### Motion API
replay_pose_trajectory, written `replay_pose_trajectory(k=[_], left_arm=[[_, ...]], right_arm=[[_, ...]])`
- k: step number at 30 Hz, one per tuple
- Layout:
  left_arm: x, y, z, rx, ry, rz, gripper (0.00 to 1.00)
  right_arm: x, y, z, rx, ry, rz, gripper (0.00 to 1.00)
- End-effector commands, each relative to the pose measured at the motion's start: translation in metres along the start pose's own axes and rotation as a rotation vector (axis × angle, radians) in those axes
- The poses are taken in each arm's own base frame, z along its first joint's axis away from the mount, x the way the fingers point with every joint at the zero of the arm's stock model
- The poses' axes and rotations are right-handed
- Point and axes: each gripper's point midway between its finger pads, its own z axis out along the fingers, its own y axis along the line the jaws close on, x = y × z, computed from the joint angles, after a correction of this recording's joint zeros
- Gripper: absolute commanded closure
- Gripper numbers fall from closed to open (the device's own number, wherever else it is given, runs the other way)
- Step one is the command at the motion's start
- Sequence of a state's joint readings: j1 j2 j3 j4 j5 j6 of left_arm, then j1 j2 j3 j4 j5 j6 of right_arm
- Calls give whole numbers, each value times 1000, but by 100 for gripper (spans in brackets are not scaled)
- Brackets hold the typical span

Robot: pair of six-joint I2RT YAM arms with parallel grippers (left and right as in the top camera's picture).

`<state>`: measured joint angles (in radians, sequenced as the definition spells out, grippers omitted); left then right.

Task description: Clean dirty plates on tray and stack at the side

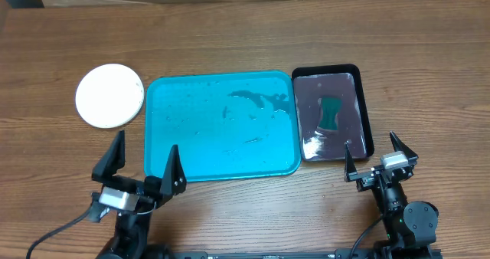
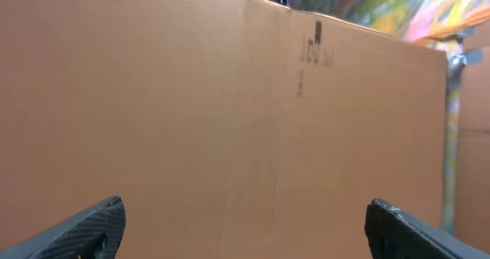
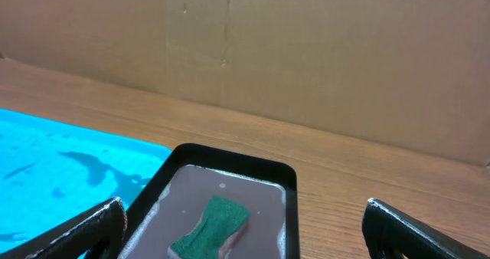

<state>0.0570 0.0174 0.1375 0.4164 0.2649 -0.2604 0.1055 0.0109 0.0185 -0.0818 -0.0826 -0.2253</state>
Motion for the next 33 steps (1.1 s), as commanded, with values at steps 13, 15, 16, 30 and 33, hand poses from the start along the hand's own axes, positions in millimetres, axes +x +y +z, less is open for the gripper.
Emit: replay_pose_trajectory(k=[13, 15, 16, 30, 33], left_arm=[[121, 46, -29, -222, 354, -90, 0], [141, 53, -40, -269, 439, -101, 0], [151, 55, -46, -284, 485, -99, 0], [165, 44, -50, -189, 568, 78, 0], [165, 44, -50, -189, 568, 78, 0]], right_arm=[[2, 1, 0, -2, -3, -4, 0], [2, 1, 0, -2, -3, -4, 0], [2, 1, 0, -2, -3, -4, 0], [2, 1, 0, -2, -3, -4, 0], [2, 1, 0, -2, -3, -4, 0]])
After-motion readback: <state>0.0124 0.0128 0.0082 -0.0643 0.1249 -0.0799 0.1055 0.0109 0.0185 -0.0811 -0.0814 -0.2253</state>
